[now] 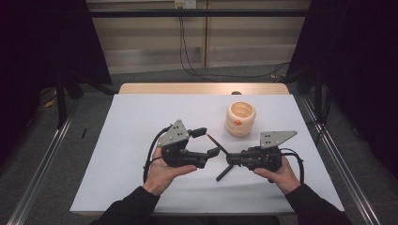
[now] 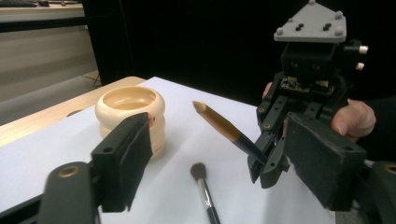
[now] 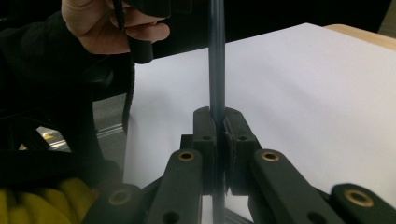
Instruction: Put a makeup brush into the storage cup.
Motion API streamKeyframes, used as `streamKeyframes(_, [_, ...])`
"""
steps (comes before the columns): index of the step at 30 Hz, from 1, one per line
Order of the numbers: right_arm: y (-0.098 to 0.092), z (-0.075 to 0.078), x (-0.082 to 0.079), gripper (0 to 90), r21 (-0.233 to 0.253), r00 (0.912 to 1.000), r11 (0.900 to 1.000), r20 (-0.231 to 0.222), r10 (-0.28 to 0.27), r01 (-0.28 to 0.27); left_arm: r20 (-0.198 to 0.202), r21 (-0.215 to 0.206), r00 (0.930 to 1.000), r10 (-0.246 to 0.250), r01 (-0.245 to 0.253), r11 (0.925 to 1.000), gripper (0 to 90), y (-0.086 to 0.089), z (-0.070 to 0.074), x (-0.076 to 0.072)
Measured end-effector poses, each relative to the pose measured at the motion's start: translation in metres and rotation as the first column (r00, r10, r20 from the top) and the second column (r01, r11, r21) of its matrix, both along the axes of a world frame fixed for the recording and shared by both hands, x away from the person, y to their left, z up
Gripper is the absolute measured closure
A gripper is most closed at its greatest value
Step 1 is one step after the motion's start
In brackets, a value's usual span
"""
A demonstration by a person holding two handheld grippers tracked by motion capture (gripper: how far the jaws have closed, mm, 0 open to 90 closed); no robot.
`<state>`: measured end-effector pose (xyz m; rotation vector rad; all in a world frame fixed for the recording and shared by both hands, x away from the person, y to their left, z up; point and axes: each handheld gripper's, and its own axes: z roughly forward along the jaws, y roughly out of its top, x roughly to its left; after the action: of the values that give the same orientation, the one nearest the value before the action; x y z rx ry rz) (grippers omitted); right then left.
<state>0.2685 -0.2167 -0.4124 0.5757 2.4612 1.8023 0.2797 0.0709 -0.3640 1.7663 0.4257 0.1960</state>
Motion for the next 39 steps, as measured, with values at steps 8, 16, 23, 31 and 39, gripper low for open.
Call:
streamKeyframes(8, [0.001, 0.0, 0.0, 84.8, -0.005, 1.0, 1.0, 0.004, 0.002, -0.002, -0.047, -0.01, 0.9989, 0.002, -0.003, 0.9999, 36.0, 0.002, -0.005, 0.0])
streamKeyframes(16, [0.003, -0.003, 0.0, 84.8, -0.009, 1.0, 1.0, 0.0, 0.008, -0.008, -0.088, 0.022, 0.9948, -0.051, 0.053, 0.9983, 53.1, -0.006, -0.011, -0.003])
streamKeyframes(23, [0.004, -0.004, -0.001, 84.8, -0.02, 0.9999, 1.0, 0.0, 0.016, -0.016, -0.102, -0.048, 0.9943, -0.032, 0.027, 0.9985, 69.4, 0.003, -0.007, 0.001])
streamKeyframes(31, [0.007, -0.007, 0.0, 84.5, -0.026, 0.9996, 0.999, -0.003, 0.026, -0.026, -0.122, -0.071, 0.9905, -0.063, 0.055, 0.996, 77.3, 0.005, -0.006, 0.001])
streamKeyframes(39, [0.012, -0.011, -0.001, 83.4, -0.038, 0.9988, 0.998, -0.011, 0.048, -0.049, -0.136, -0.091, 0.9846, -0.109, 0.098, 0.9911, 83.1, 0.002, -0.004, -0.003])
